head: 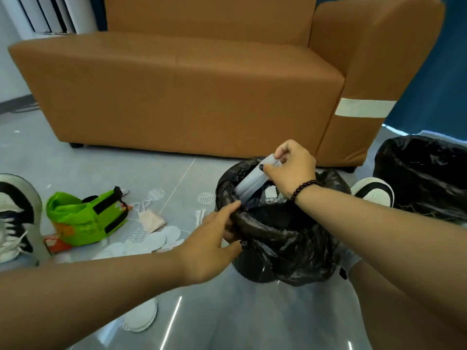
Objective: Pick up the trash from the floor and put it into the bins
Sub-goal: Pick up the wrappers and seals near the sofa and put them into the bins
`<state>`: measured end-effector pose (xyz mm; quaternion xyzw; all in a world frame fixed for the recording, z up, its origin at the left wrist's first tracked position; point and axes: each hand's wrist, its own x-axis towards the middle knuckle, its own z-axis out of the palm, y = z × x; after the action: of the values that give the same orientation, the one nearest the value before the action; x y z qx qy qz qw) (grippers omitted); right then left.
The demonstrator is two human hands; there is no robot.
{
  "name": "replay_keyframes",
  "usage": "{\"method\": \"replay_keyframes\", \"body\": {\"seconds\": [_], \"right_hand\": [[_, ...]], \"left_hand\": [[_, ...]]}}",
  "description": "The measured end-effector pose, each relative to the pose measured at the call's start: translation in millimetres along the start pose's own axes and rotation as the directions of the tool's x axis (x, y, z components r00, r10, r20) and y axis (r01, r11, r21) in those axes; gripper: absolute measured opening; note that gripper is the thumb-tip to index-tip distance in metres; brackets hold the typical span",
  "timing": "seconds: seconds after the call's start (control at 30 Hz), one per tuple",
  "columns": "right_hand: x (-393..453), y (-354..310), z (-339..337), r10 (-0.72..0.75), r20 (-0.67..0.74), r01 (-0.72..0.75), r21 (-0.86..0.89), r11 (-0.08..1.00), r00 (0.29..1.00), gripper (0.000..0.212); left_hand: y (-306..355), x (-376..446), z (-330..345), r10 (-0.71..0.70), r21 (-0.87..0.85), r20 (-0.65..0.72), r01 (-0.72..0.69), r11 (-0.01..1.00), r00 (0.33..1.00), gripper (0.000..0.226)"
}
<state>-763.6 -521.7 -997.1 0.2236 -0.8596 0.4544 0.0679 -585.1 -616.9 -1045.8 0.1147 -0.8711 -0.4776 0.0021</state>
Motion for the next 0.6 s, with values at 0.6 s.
{"method": "replay_keyframes", "body": {"seconds": [0.6], "right_hand": [[9,24,3,-0.043,0.297,0.229,-0.627,0.745,0.954,0.024]], "left_hand": [[-46,-28,-42,-0.296,-0.055,0.066,0.300,0.952,0.953,0.092]]}}
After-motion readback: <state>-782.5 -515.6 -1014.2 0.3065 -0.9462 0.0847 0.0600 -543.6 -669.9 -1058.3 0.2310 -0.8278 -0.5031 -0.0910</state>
